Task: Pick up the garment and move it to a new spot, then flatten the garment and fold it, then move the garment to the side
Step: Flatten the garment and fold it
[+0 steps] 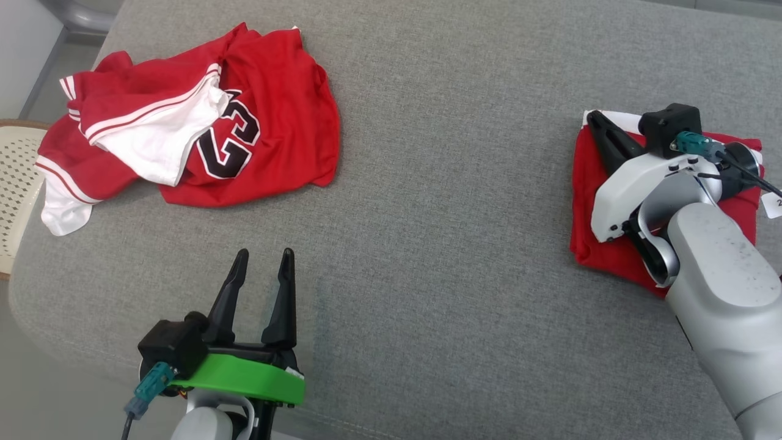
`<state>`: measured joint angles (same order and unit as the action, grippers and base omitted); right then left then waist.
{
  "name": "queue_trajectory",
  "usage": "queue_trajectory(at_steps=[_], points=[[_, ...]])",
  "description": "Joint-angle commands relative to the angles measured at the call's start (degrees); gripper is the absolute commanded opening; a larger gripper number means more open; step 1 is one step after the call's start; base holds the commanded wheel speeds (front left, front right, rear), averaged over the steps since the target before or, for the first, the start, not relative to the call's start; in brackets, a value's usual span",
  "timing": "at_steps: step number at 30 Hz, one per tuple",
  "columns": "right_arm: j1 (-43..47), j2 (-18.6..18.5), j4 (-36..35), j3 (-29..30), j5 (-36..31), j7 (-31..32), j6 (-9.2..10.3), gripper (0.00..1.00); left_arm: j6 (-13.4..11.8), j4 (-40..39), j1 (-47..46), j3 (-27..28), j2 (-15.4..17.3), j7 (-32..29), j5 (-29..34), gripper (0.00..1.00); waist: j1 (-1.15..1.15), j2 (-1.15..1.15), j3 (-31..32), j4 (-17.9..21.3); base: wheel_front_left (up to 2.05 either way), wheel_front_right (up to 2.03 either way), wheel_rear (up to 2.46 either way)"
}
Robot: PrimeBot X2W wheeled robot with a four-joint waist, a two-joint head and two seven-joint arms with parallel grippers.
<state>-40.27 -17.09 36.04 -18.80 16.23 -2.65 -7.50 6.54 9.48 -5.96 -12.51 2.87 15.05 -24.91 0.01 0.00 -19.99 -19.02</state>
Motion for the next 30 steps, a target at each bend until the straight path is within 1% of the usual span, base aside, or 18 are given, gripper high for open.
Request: queue_trajectory(at_steps=[1, 4, 8, 9, 10, 11, 14, 18, 21, 24, 27, 30], points=[[-0.3, 0.5, 0.5, -0.3, 0.3, -0.8, 0.02, 0.0, -0.3, 0.2, 0.2, 0.4, 0.1, 0.2, 0.1, 1.0, -0.01, 0.0, 1.3, 0.2, 0.0, 0.0, 0.0], [0.6, 1.4, 0.9, -1.4, 0.6, -2.5, 0.02, 0.0, -0.5, 0.5, 1.2, 1.6, 0.1, 0.2, 0.9, 1.0, -0.01, 0.0, 3.4, 1.6, 0.0, 0.0, 0.0], [3.6, 2.5, -0.2, -1.7, 1.2, -6.5, 0.02, 0.0, -0.4, 0.3, 3.2, 4.3, 0.1, 0.2, 2.9, 1.0, -0.01, 0.0, 7.3, 4.7, 0.0, 0.0, 0.0], [4.6, 2.5, -0.9, -1.6, 0.9, -7.7, 0.02, 0.28, -0.4, 0.1, 3.8, 5.2, 0.1, 0.2, 3.3, 1.0, -0.01, 0.0, 8.2, 5.8, 0.0, 0.0, 0.0], [5.6, 2.5, -1.5, -1.6, 0.6, -8.6, 0.02, 0.49, -0.3, 0.0, 4.5, 6.0, 0.1, 0.2, 3.8, 1.0, -0.01, 0.0, 9.1, 6.8, 0.0, 0.0, 0.0], [7.1, 2.4, -2.4, -1.1, 0.5, -9.7, 0.02, 1.0, -0.3, -0.2, 5.5, 6.8, 0.1, 0.2, 4.6, 1.0, -0.01, 0.0, 10.2, 7.9, 0.0, 0.0, 0.0], [12.1, 2.0, -4.7, 1.2, -0.3, -11.4, 0.02, 1.0, 0.0, -0.3, 8.3, 8.8, 0.1, 0.2, 6.7, 1.0, -0.01, 0.0, 13.3, 10.4, 0.0, 0.0, 0.0], [20.3, 1.5, -10.3, 6.9, -1.3, -12.5, 0.02, 1.0, 0.4, -0.9, 11.5, 11.4, 0.1, 0.2, 8.9, 1.0, -0.01, 0.0, 16.5, 13.2, 0.0, 0.0, 0.0], [26.7, 2.5, -16.3, 12.1, -2.0, -12.5, 0.02, 1.0, 0.6, -1.4, 13.4, 12.8, 0.1, 0.2, 9.8, 1.0, -0.01, 0.0, 18.0, 14.9, 0.0, 0.0, 0.0], [33.2, 3.7, -20.6, 16.3, -3.4, -12.5, 0.02, 1.0, 0.7, -1.8, 14.6, 13.7, 0.1, 0.2, 10.1, 1.0, -0.01, 0.0, 19.0, 16.1, 0.0, 0.0, 0.0], [38.5, 4.8, -22.9, 18.9, -4.6, -12.5, 0.02, 1.0, 0.9, -1.8, 15.6, 14.0, 0.1, 0.2, 10.5, 1.0, -0.01, 0.0, 19.9, 17.1, 0.0, 0.0, 0.0], [42.2, 5.8, -23.5, 20.4, -5.3, -12.5, 0.02, 1.0, 1.0, -1.6, 15.8, 13.7, 0.1, 0.2, 10.7, 1.0, -0.01, 0.0, 20.4, 17.8, 0.0, 0.0, 0.0]])
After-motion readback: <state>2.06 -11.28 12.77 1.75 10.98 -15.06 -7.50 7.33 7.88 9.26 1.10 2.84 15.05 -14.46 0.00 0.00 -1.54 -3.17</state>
